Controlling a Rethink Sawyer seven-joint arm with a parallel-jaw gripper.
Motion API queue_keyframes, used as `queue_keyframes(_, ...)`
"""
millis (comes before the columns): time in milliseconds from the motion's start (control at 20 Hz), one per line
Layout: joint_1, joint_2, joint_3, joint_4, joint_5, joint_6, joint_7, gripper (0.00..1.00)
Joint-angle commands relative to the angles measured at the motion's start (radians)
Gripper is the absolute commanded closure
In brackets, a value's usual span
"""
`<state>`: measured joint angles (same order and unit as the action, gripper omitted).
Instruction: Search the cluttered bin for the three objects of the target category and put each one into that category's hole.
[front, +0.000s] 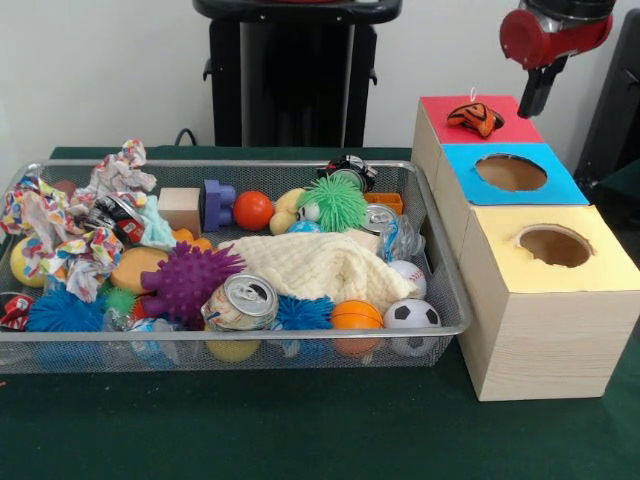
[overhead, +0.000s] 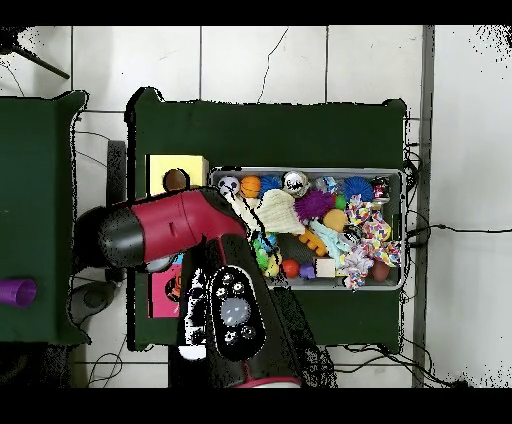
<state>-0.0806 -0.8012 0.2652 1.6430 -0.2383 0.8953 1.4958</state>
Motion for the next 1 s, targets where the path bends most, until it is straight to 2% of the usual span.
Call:
queue_keyframes(50,-0.068,0.138,0.097,-0.082,-0.059,-0.024,-0.122,1.0)
queue_keyframes(400,-0.102,0.172,0.123,-0.111,-0.083,-0.019,-0.152,1.0)
queue_keyframes(650,-0.119,0.169,0.128,-0.111,-0.091,-0.004,-0.155,1.0)
queue_keyframes(1000,-0.139,0.076,0.123,-0.03,-0.083,0.021,-0.139,1.0)
